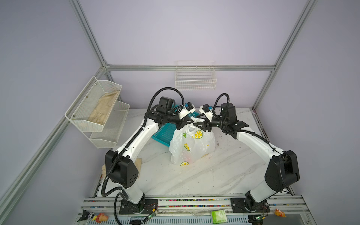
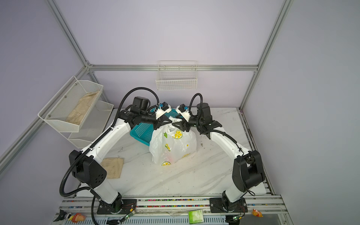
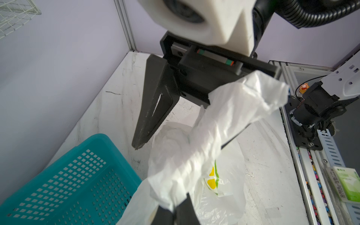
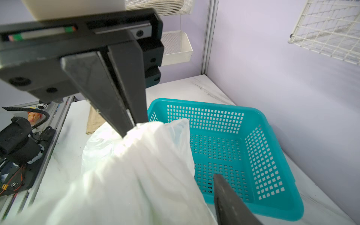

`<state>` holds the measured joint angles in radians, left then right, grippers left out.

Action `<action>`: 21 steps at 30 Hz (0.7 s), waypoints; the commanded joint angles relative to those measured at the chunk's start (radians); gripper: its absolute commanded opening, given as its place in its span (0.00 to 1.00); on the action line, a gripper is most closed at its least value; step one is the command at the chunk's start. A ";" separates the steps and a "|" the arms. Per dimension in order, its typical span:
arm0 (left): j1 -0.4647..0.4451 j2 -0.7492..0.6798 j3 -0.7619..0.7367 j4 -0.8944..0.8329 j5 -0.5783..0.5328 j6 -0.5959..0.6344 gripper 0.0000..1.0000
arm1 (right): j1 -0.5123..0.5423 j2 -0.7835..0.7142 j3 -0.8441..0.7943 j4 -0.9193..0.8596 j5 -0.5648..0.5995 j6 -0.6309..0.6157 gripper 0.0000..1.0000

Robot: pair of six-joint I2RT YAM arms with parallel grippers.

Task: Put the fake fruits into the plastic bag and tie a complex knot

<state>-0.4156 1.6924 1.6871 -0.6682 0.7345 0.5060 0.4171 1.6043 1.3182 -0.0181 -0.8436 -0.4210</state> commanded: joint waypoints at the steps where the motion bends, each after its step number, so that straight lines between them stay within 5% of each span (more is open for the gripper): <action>1: -0.014 -0.045 0.021 0.027 0.022 0.021 0.00 | 0.006 0.020 0.027 -0.040 0.009 -0.053 0.52; 13: -0.017 -0.037 0.023 0.024 -0.006 0.013 0.00 | 0.020 0.034 0.020 -0.031 0.034 -0.048 0.15; 16: -0.017 -0.050 0.003 0.023 -0.052 0.009 0.16 | 0.020 0.016 0.000 -0.001 0.049 -0.037 0.04; 21: -0.011 -0.105 -0.102 0.049 -0.160 0.054 0.36 | 0.019 -0.010 -0.014 0.018 0.031 -0.024 0.00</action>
<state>-0.4240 1.6642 1.6531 -0.6525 0.6338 0.5236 0.4385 1.6283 1.3159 -0.0299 -0.8070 -0.4381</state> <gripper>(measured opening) 0.344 0.045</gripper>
